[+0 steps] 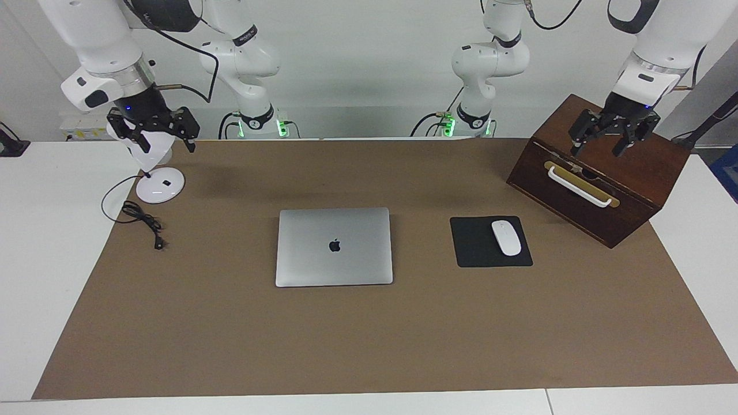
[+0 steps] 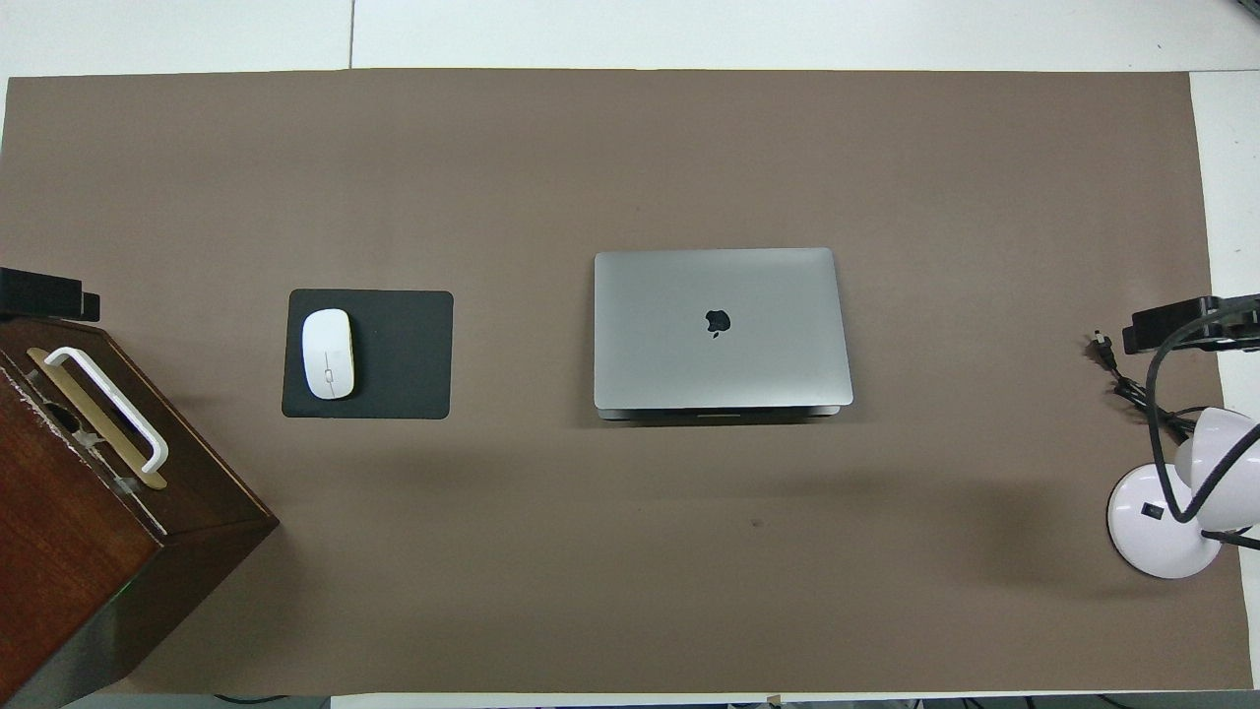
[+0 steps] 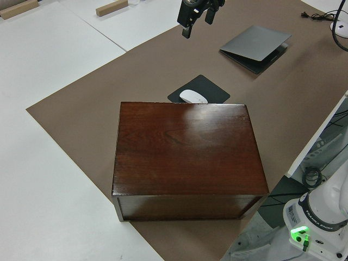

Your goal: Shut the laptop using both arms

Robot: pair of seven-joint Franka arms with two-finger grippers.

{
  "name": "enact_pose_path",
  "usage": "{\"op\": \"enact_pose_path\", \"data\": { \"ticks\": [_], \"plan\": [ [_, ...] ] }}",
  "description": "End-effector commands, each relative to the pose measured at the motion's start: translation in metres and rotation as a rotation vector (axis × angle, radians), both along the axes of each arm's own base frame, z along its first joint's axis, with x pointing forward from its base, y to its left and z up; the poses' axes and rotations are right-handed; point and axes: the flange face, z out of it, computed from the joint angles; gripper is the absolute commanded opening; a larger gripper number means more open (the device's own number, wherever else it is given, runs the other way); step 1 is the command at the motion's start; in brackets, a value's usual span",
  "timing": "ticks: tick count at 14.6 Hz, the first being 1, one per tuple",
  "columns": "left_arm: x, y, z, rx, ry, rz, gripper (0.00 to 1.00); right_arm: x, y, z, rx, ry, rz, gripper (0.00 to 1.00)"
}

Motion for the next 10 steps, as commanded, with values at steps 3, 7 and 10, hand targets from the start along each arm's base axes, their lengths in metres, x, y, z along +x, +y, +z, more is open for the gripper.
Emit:
{"op": "enact_pose_path", "data": {
  "ticks": [3, 7, 10],
  "plan": [
    [-0.0029, -0.0014, 0.0063, 0.006, 0.025, 0.029, 1.0, -0.0083, -0.0104, 0.0028, -0.003, 0.008, 0.01, 1.0],
    [-0.0034, -0.0004, 0.0071, 0.007, 0.024, 0.03, 1.0, -0.0088, -0.0102, 0.0024, -0.001, 0.012, 0.01, 1.0],
    [-0.0034, 0.0004, 0.0071, 0.007, 0.024, 0.032, 1.0, -0.0095, -0.0101, 0.0019, 0.0, 0.018, 0.008, 1.0]
  ]
}}
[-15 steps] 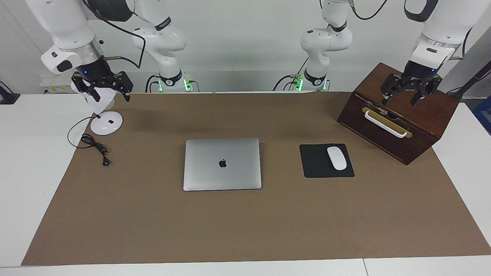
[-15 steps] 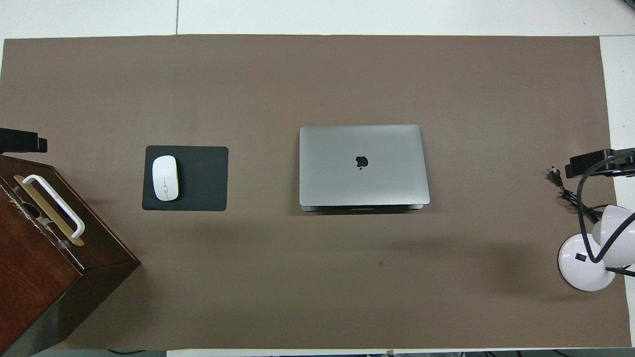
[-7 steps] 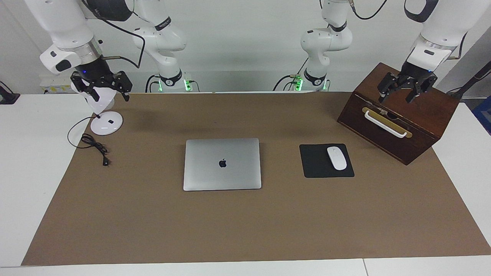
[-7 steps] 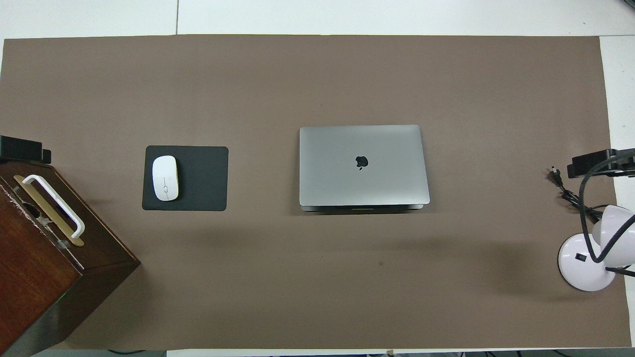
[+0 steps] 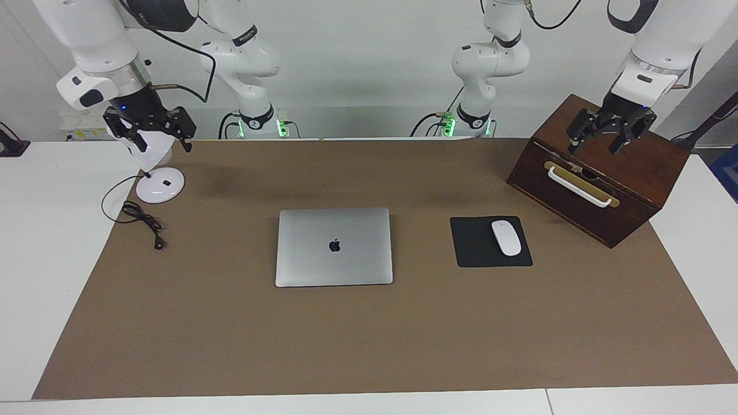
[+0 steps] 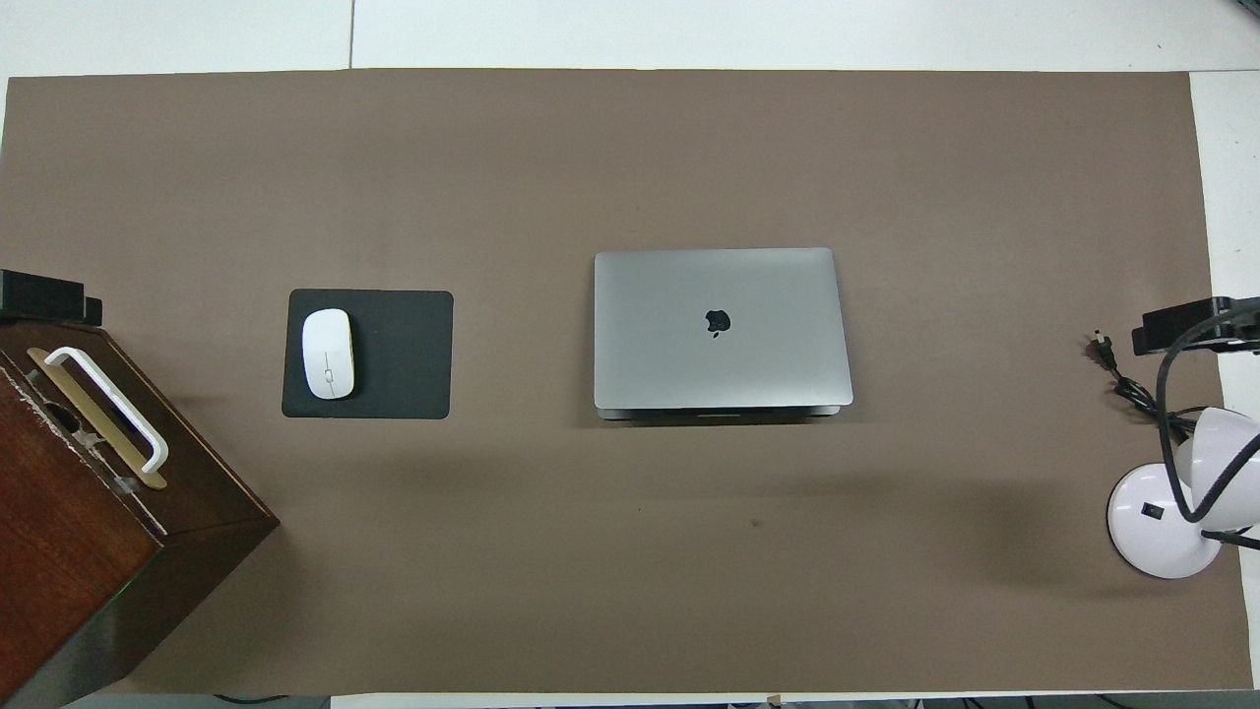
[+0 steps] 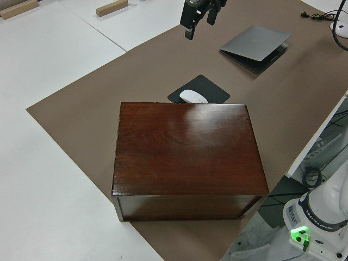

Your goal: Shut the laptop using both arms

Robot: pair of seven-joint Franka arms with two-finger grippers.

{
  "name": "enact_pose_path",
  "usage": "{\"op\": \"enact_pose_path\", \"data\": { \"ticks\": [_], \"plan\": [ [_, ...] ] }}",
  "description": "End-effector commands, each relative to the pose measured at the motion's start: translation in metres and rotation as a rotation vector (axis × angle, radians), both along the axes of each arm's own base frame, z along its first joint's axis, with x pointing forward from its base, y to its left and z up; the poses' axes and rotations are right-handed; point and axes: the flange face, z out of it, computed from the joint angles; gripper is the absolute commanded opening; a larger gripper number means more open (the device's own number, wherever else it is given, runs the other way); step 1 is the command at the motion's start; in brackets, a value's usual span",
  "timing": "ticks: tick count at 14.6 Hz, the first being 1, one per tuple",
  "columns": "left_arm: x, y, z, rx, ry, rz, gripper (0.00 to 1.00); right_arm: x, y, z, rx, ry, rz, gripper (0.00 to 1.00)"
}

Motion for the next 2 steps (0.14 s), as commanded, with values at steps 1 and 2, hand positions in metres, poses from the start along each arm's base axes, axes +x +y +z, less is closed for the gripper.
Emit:
{"op": "enact_pose_path", "data": {
  "ticks": [1, 2],
  "plan": [
    [-0.0019, 0.0009, 0.0068, 0.009, 0.011, 0.012, 1.0, -0.008, -0.0035, 0.0018, -0.001, 0.014, 0.022, 1.0],
    [-0.0019, 0.0018, 0.0068, 0.009, 0.011, 0.014, 1.0, -0.008, -0.0035, 0.0018, -0.001, 0.014, 0.022, 1.0]
  ]
}}
